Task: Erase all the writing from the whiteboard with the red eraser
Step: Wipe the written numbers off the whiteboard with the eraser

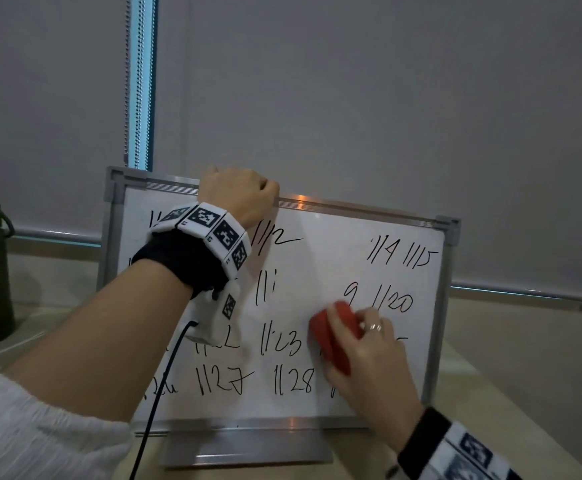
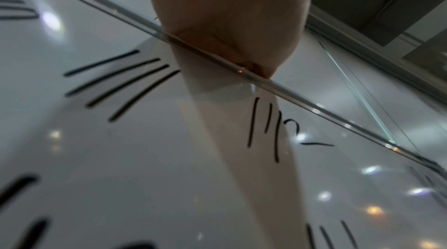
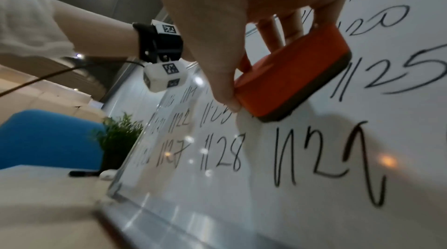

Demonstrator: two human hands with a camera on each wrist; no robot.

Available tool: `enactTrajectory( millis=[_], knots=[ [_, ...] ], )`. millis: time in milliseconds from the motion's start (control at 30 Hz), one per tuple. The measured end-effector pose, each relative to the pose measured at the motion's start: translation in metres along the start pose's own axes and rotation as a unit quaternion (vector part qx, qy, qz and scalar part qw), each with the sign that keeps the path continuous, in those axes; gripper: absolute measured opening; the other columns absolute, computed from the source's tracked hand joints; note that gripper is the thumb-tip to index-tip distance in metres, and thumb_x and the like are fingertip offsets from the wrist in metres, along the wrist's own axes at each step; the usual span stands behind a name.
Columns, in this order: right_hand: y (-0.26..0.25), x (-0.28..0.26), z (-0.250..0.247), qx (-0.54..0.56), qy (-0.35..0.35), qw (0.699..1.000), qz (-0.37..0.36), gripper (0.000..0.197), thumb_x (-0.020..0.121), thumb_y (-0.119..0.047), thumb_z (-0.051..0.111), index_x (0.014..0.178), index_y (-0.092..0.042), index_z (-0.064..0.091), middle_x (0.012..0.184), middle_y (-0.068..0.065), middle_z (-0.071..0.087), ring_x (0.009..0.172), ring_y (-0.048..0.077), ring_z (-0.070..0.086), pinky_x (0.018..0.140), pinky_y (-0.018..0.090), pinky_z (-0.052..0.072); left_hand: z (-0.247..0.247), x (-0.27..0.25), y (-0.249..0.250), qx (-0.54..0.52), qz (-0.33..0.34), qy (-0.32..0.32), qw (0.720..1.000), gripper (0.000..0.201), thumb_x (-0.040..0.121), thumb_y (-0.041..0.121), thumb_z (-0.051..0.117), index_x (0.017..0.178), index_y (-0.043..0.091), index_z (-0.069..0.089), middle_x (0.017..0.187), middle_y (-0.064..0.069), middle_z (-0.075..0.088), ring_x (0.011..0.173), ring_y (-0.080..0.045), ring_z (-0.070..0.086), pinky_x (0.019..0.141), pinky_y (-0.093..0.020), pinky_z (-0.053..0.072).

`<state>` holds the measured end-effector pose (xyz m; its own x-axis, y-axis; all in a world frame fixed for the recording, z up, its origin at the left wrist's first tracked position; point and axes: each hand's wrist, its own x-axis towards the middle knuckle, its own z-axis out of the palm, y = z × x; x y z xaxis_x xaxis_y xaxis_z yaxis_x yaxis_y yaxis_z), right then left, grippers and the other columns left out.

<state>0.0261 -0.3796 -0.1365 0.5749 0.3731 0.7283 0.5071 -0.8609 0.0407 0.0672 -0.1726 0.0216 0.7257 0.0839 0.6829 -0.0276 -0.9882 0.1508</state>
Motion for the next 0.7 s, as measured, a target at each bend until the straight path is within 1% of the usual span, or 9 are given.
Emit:
enactTrajectory(
  millis=[100,200,267,300,400,500,567,633,700],
  knots=[
    [0.01,0.002,-0.006,-0.026,0.004,0.999,-0.023,0.055,0.067,-0.045,0.059,0.116,-0.019,0.057,0.086,0.011,0.054,0.069,0.029,0.056,0.044,0.036,0.046,-0.001,-0.001,0.001,0.001,0.004,0.004,1.0,0.046,0.093,0.029,0.026,0.086,0.013,0.069,0.077,-0.004,0.057,0.072,-0.024,0.048,0.097,-0.04,0.029],
    [0.025,0.033,-0.02,-0.001,0.056,0.997,0.05,0.066,0.071,-0.036,0.074,0.129,-0.016,0.051,0.102,0.019,0.051,0.09,0.034,0.051,0.064,0.044,0.052,-0.002,-0.002,0.001,-0.003,0.006,0.001,1.0,0.045,0.094,0.028,0.026,0.084,0.012,0.066,0.077,-0.005,0.057,0.069,-0.022,0.047,0.096,-0.039,0.029],
    [0.028,0.042,-0.021,0.022,0.054,0.992,0.109,0.073,0.074,-0.036,0.072,0.137,-0.016,0.041,0.113,0.019,0.045,0.102,0.032,0.044,0.076,0.044,0.051,-0.003,-0.003,0.002,0.0,0.007,0.004,1.0,0.045,0.094,0.028,0.025,0.081,0.012,0.065,0.077,-0.005,0.058,0.067,-0.022,0.047,0.095,-0.039,0.029],
    [0.025,0.04,-0.02,0.026,0.052,0.992,0.109,0.073,0.075,-0.036,0.072,0.138,-0.016,0.041,0.112,0.019,0.045,0.1,0.032,0.044,0.075,0.045,0.051,-0.003,-0.004,0.002,0.002,0.007,0.008,1.0,0.045,0.094,0.028,0.025,0.081,0.011,0.065,0.077,-0.005,0.059,0.068,-0.023,0.048,0.094,-0.039,0.029],
    [0.006,0.009,-0.005,0.011,0.005,1.0,0.022,0.072,0.063,-0.035,0.079,0.125,-0.014,0.05,0.094,0.017,0.053,0.078,0.032,0.053,0.051,0.041,0.052,-0.002,-0.004,0.001,0.006,0.0,0.011,1.0,0.047,0.093,0.029,0.026,0.083,0.013,0.068,0.072,-0.003,0.057,0.069,-0.023,0.048,0.095,-0.039,0.029],
    [0.002,-0.001,0.0,-0.009,-0.018,0.999,-0.03,0.057,0.068,-0.046,0.058,0.118,-0.018,0.057,0.087,0.011,0.054,0.069,0.028,0.055,0.044,0.035,0.047,-0.001,-0.003,0.001,0.006,-0.005,0.011,1.0,0.046,0.093,0.029,0.026,0.082,0.014,0.069,0.059,0.002,0.047,0.057,-0.016,0.041,0.099,-0.04,0.029],
    [0.011,0.017,-0.008,0.012,0.023,1.0,-0.002,0.058,0.073,-0.048,0.049,0.122,-0.019,0.055,0.092,0.013,0.053,0.077,0.03,0.054,0.052,0.037,0.05,-0.002,-0.004,0.002,0.003,-0.007,0.01,1.0,0.046,0.093,0.028,0.027,0.083,0.013,0.069,0.058,0.002,0.046,0.053,-0.012,0.038,0.098,-0.039,0.029],
    [0.024,0.044,-0.021,0.063,0.077,0.992,0.081,0.062,0.08,-0.045,0.058,0.135,-0.02,0.045,0.107,0.015,0.045,0.095,0.031,0.047,0.074,0.04,0.049,-0.004,-0.005,0.003,-0.002,-0.009,0.009,1.0,0.045,0.093,0.027,0.027,0.083,0.014,0.068,0.063,0.0,0.052,0.052,-0.01,0.036,0.097,-0.038,0.029],
    [0.035,0.065,-0.028,0.094,0.128,0.972,0.172,0.071,0.081,-0.042,0.062,0.143,-0.021,0.032,0.116,0.014,0.037,0.106,0.028,0.04,0.089,0.034,0.04,-0.005,-0.006,0.003,-0.001,-0.01,0.01,1.0,0.044,0.093,0.027,0.027,0.082,0.015,0.067,0.063,-0.001,0.051,0.053,-0.013,0.038,0.097,-0.038,0.03]
  ],
)
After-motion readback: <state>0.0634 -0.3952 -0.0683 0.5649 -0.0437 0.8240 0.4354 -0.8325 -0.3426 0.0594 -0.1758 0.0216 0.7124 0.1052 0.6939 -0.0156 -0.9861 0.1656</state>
